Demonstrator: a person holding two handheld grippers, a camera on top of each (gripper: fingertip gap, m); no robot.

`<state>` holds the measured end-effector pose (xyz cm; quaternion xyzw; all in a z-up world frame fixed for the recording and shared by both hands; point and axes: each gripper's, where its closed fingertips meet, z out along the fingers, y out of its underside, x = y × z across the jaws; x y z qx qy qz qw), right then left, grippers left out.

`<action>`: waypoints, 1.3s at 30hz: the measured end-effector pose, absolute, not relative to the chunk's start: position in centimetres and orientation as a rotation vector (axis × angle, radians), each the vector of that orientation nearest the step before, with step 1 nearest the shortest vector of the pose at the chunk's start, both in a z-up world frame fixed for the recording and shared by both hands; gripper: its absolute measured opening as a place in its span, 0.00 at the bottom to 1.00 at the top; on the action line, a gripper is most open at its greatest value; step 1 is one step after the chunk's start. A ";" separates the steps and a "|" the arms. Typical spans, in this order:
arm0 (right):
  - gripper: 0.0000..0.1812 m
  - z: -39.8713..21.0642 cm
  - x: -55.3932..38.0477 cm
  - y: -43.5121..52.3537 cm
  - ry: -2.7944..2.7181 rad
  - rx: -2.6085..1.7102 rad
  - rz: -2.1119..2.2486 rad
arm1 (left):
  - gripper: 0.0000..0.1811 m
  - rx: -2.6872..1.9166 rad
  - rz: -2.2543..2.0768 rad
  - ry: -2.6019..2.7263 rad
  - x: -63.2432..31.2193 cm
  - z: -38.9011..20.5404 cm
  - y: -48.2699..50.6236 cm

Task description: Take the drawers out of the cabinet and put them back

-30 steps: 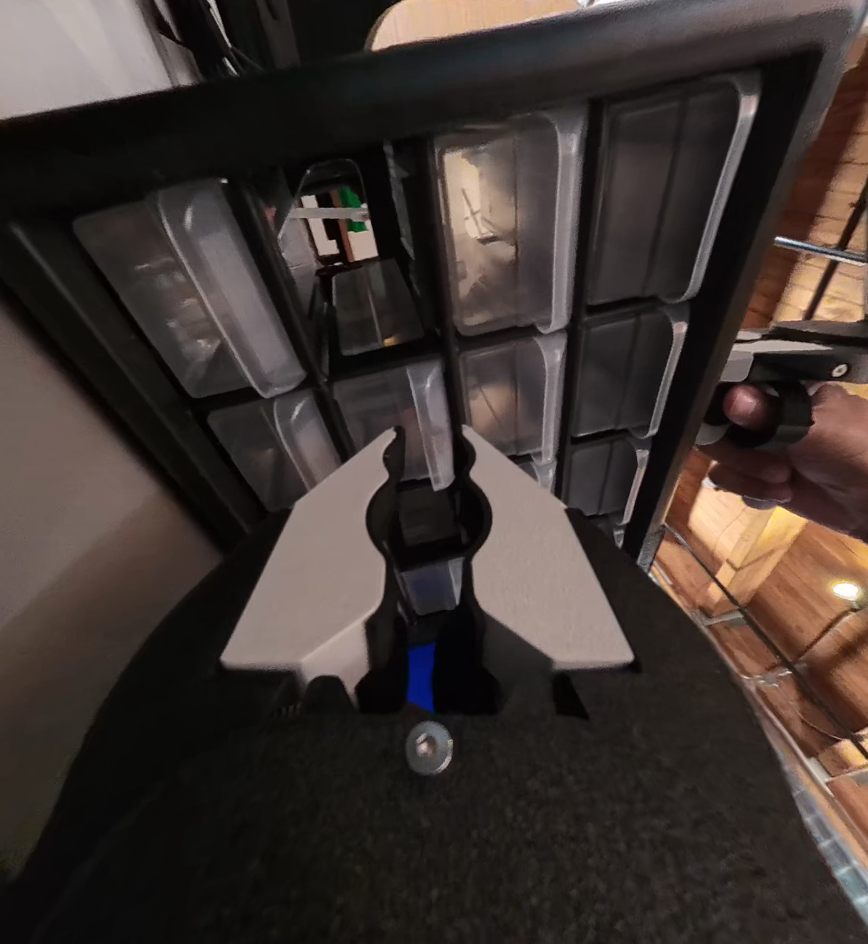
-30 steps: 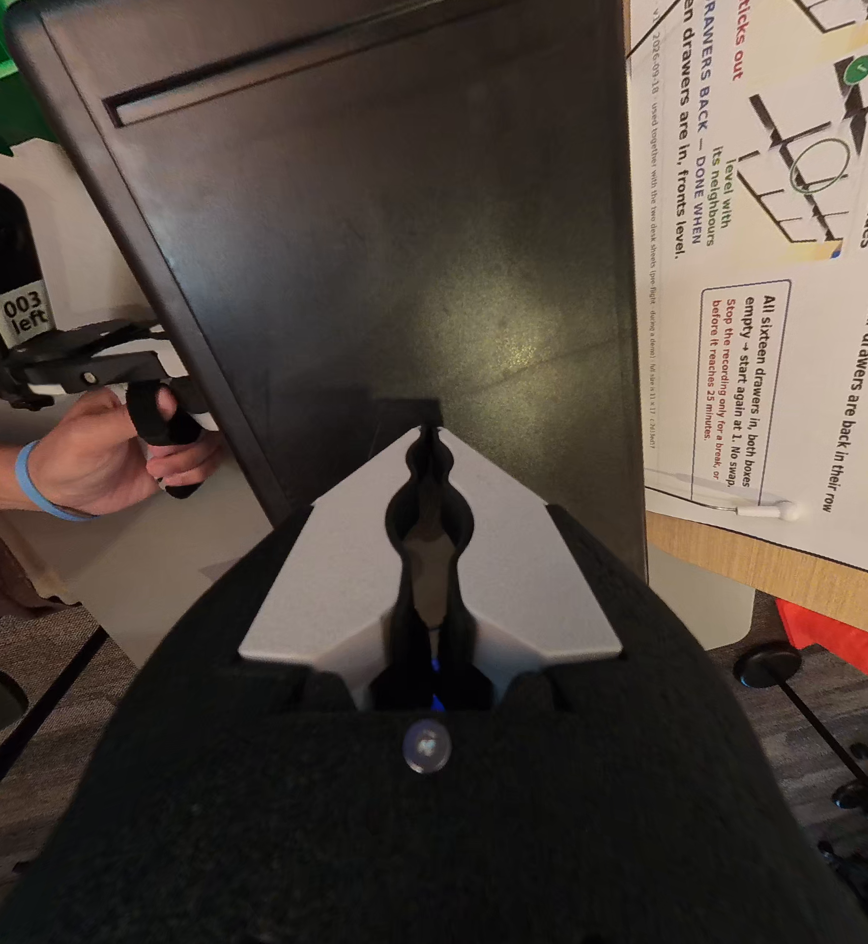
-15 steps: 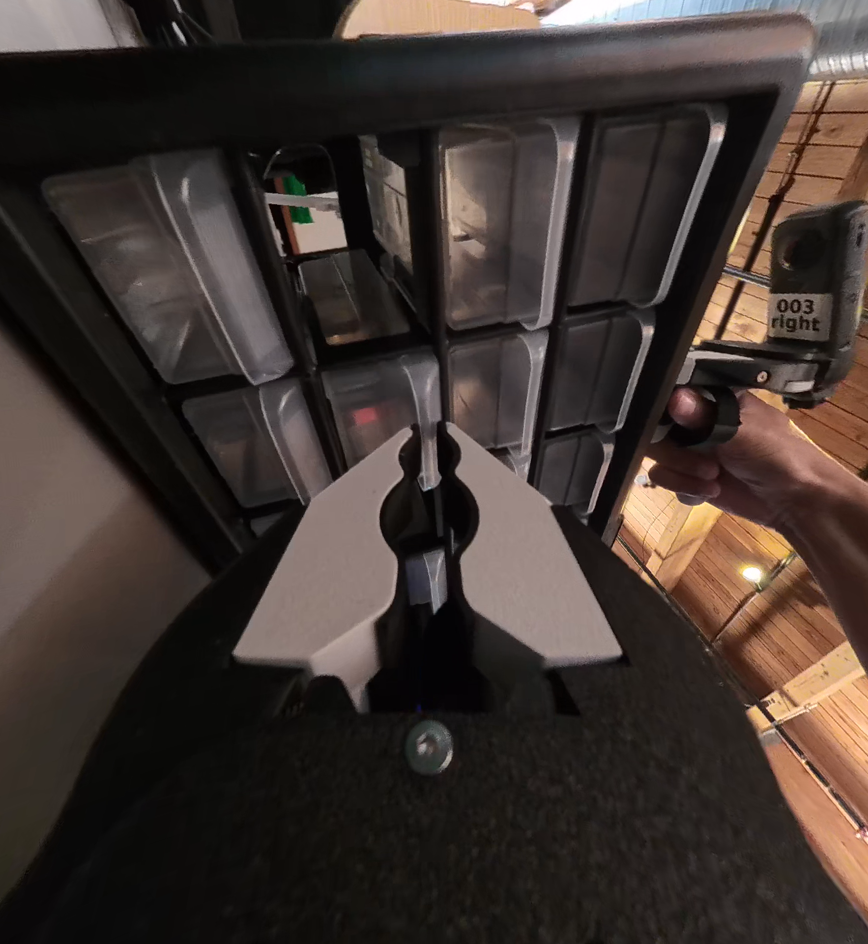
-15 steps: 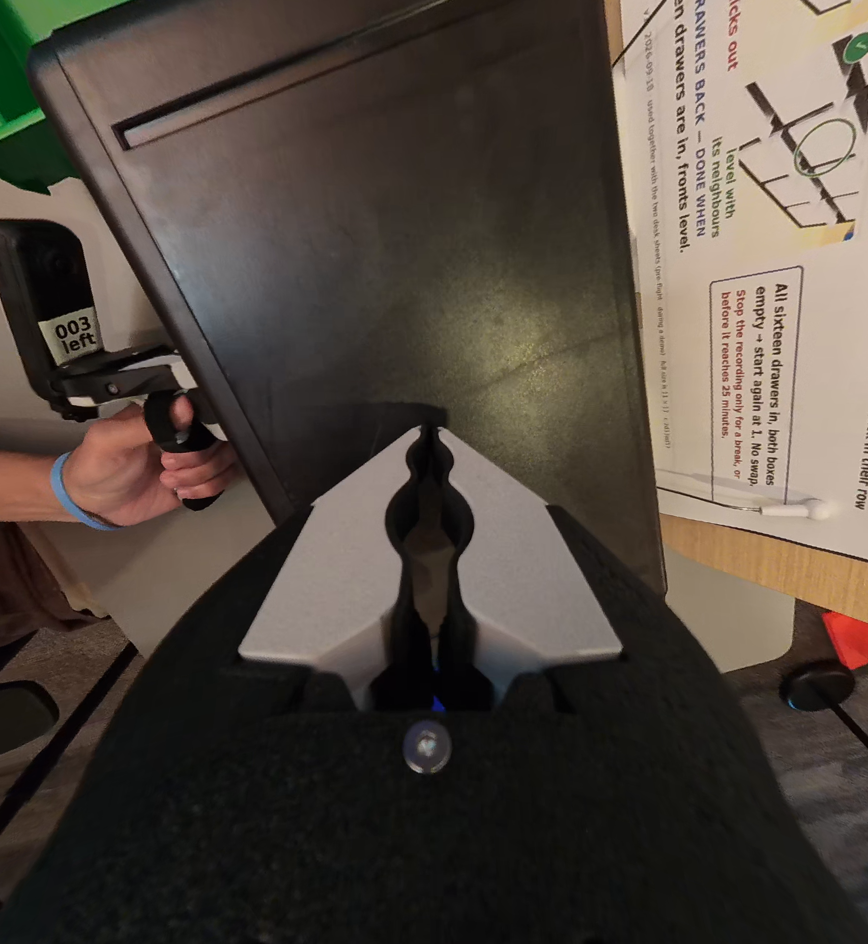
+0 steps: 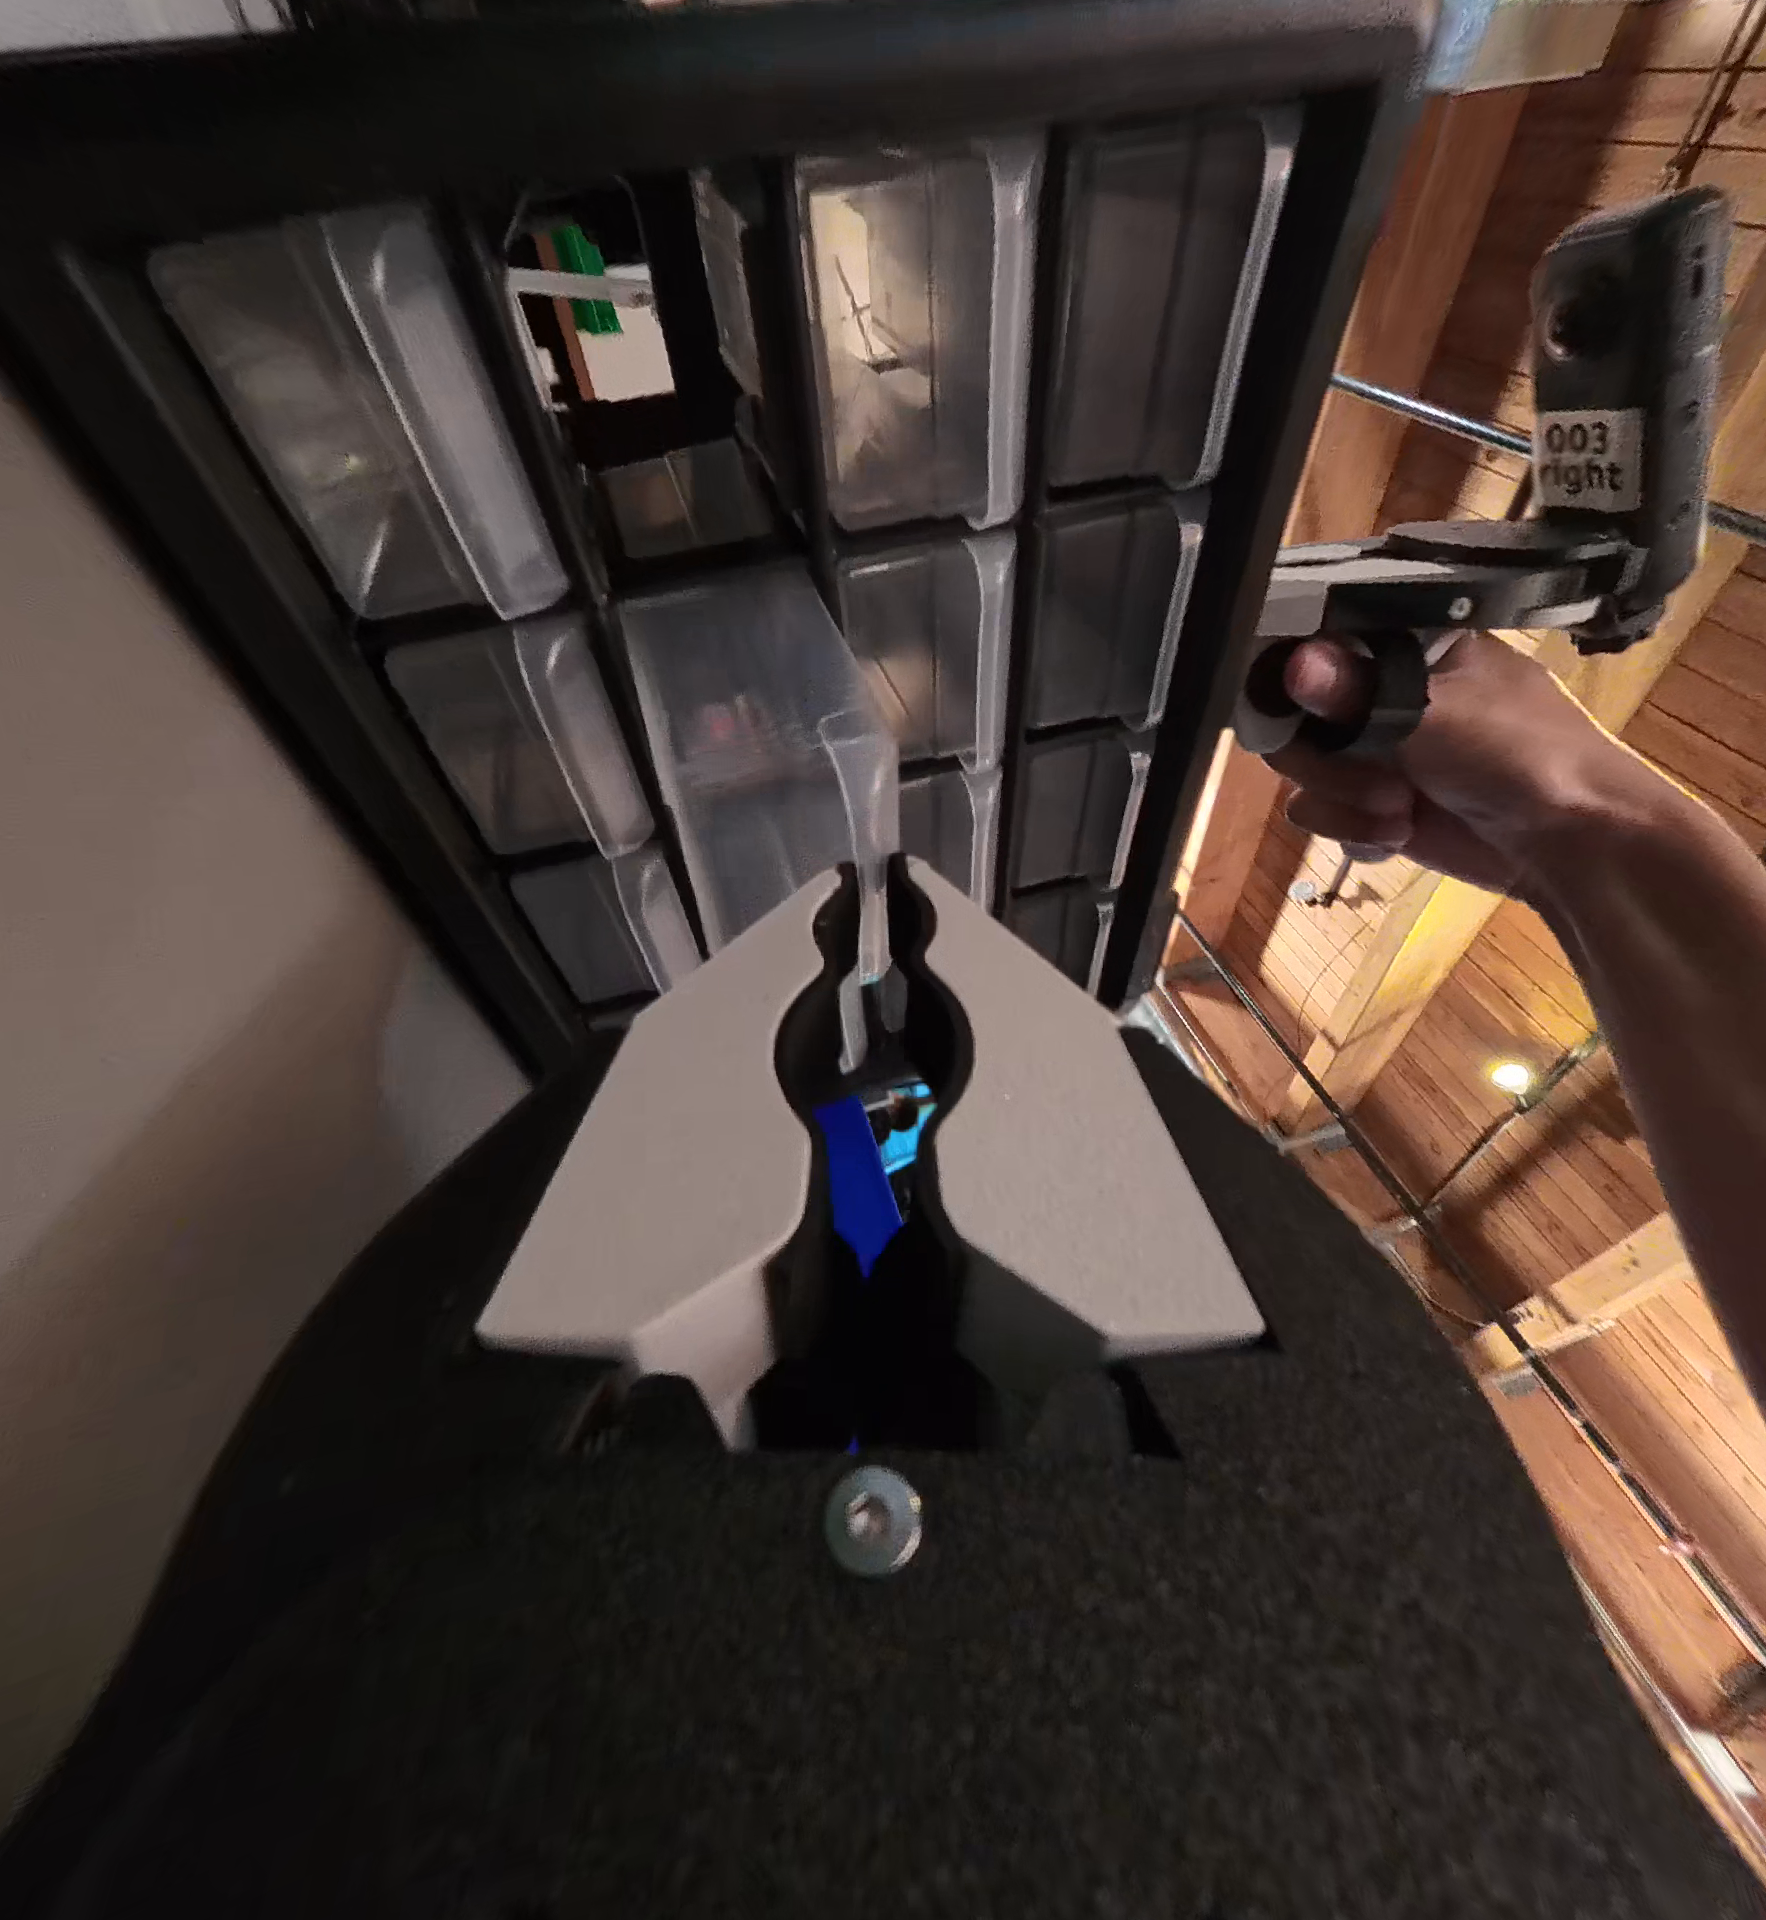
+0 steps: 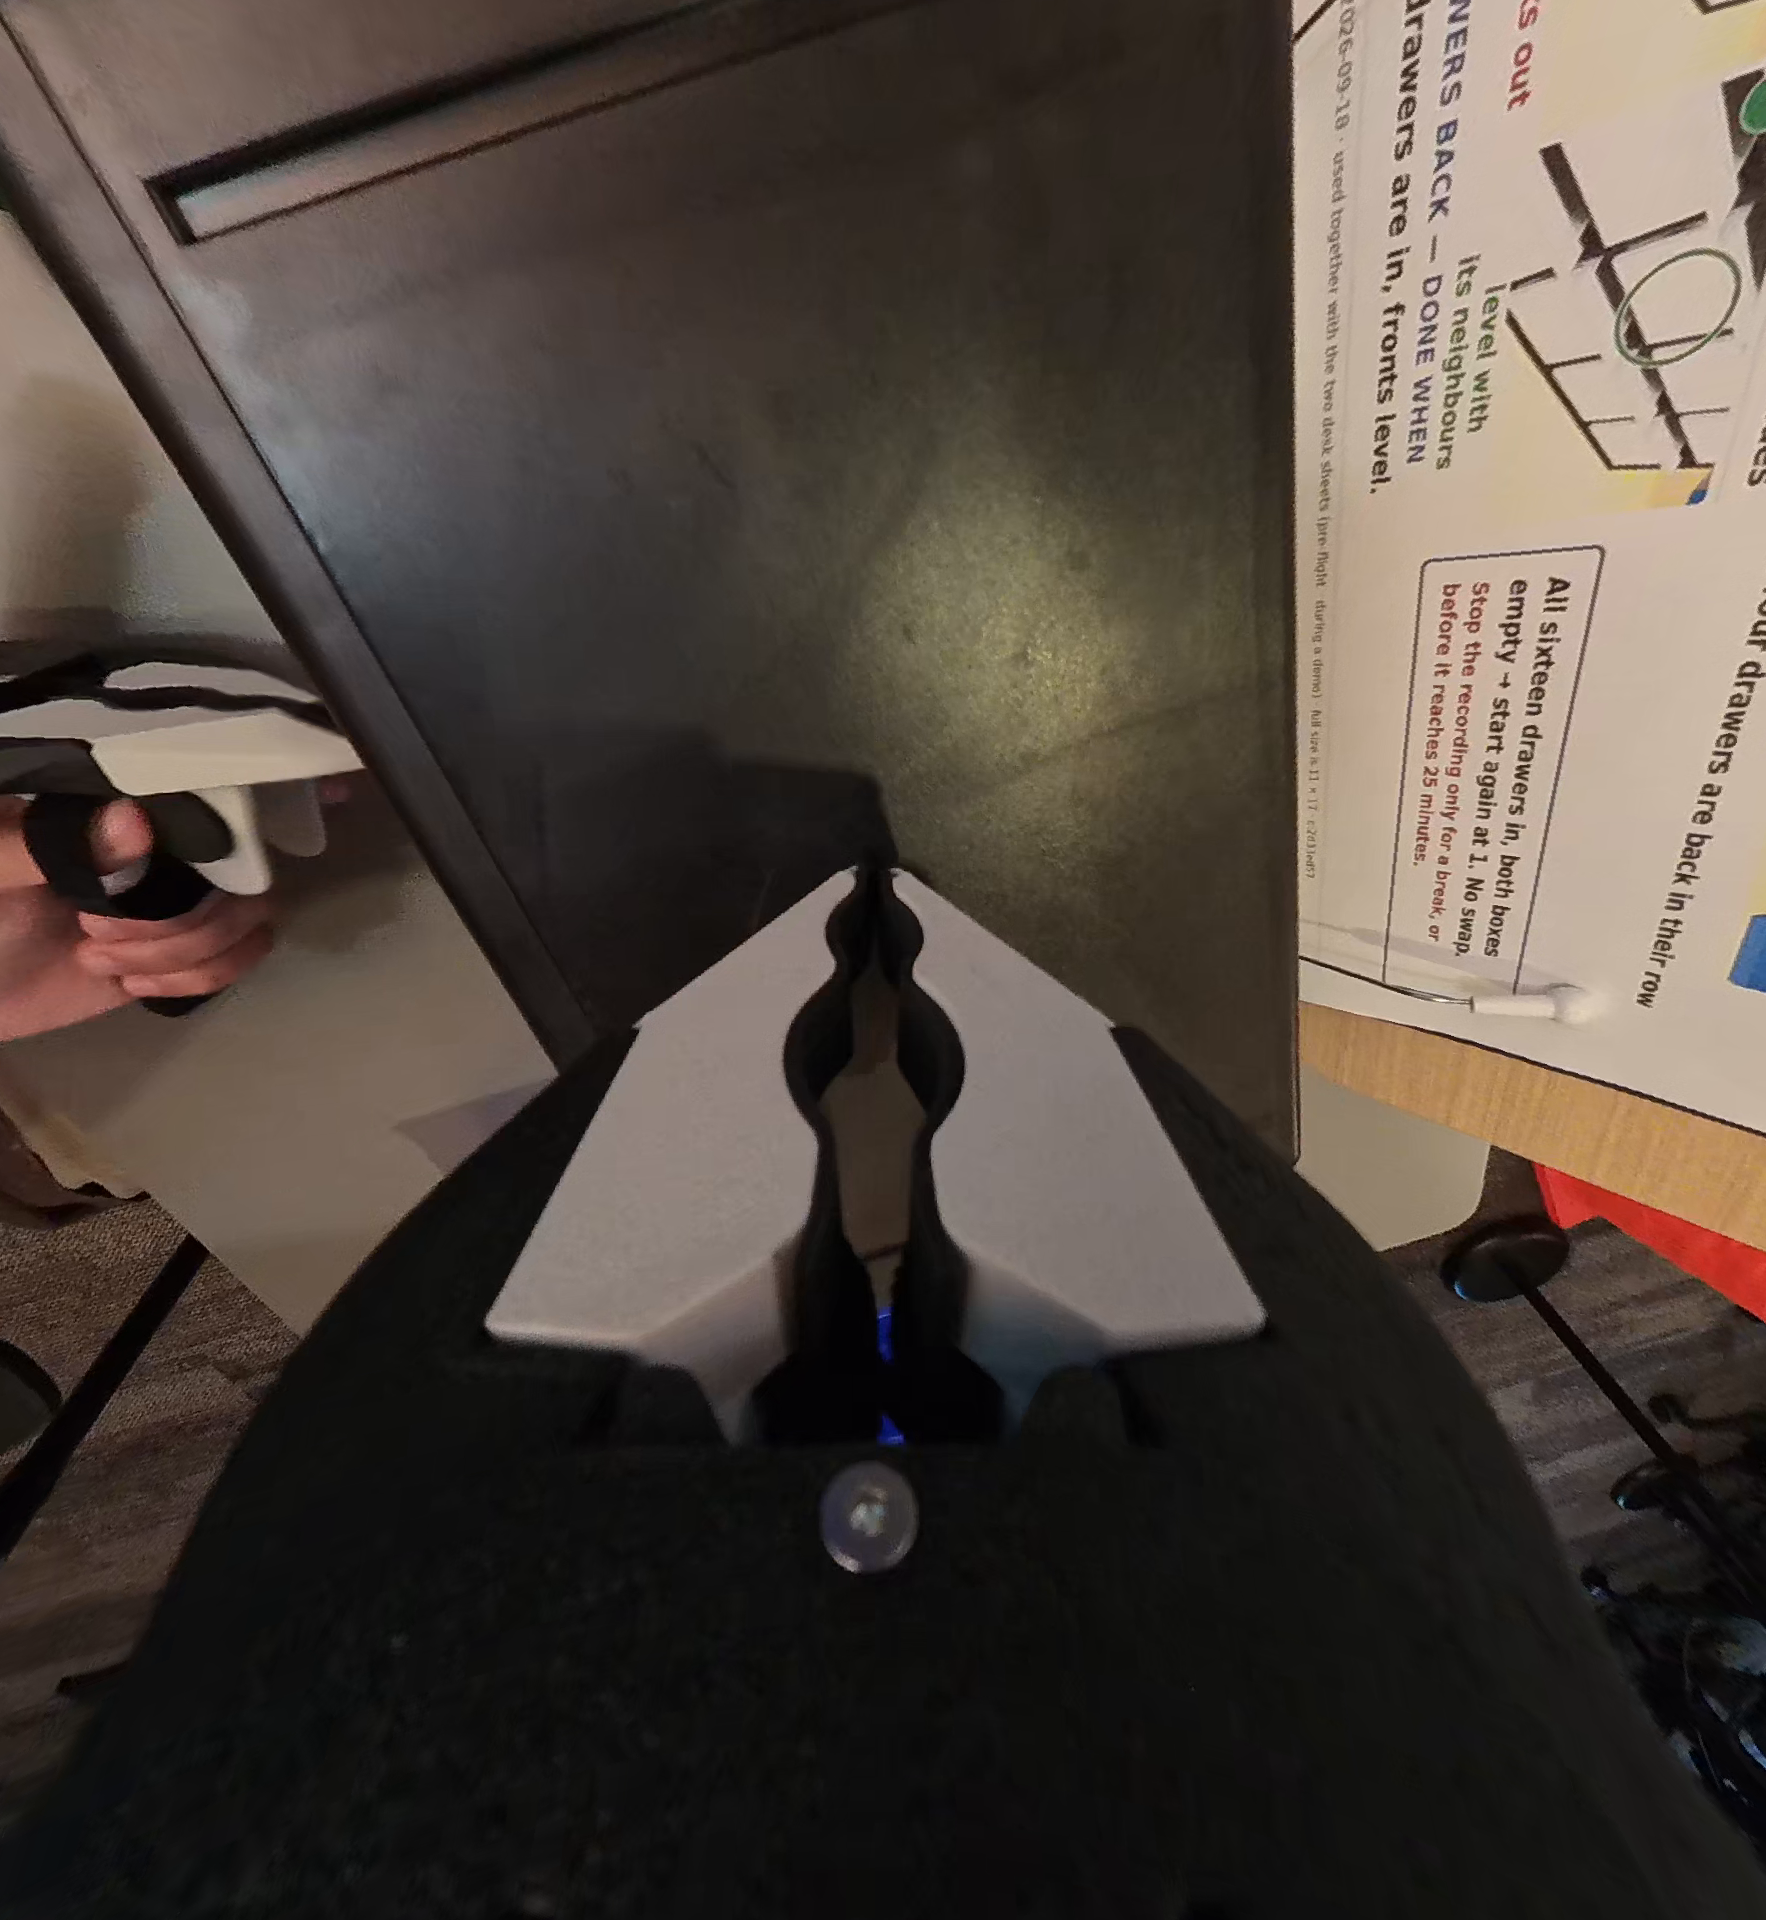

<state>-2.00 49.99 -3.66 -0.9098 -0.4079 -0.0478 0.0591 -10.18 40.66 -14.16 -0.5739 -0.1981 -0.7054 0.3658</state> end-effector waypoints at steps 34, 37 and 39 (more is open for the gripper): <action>0.00 -3.7 -2.0 50.0 -1.179 -2.772 -0.131 | 0.00 -1.454 -2.150 -0.175 -15.4 -11.8 33.3; 0.00 -3.6 -2.0 50.0 -1.186 -2.783 -0.140 | 0.00 -1.517 -2.216 -0.136 -15.1 -11.9 31.1; 0.00 -3.6 -2.0 50.0 -1.183 -2.789 -0.137 | 0.00 -1.608 -2.291 -0.103 -14.6 -12.3 29.4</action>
